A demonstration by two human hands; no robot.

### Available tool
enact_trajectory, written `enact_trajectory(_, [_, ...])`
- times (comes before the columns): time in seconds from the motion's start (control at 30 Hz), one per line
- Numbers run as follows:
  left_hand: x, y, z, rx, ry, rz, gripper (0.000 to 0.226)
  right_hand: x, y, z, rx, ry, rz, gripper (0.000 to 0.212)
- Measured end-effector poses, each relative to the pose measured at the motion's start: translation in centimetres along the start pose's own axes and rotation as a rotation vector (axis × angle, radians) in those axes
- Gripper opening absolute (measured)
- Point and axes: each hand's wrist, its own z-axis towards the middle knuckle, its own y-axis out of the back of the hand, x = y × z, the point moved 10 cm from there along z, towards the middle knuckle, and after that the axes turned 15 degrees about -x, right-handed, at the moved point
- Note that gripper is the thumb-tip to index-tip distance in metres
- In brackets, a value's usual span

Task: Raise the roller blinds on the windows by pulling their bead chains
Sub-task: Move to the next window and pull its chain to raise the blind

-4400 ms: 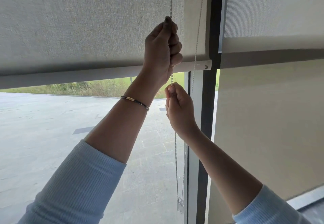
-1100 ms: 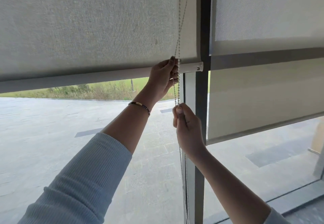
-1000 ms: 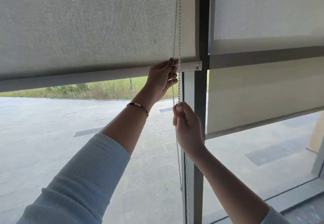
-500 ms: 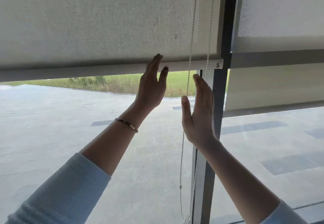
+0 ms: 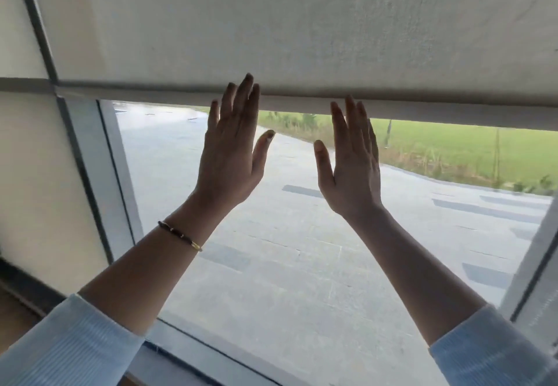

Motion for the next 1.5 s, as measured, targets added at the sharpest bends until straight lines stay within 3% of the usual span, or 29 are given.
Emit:
enact_trajectory(0.3, [21.0,11.6,-4.6,0.083,0.063,0.341,0.067,20.2,-18.6,-2.1,0.130,0.036,0.306,0.065])
enact_trajectory(0.77, [45.6,23.4,-8.7,0.096,0.145,0.558,0.064,44.4,-37.1,-3.9,0.197,0.023,0.875,0.064])
enact_trajectory(1.03, [61.6,26.4,-8.4,0.153,0.141,1.029,0.071,56.3,-51.6,-3.0,0.195,0.175,0.848,0.065])
enact_trajectory(1.5, [93.1,35.1,-11.5,0.301,0.148,1.252,0.074,81.6,-76.3,-7.0,0.290,0.244,0.811,0.074])
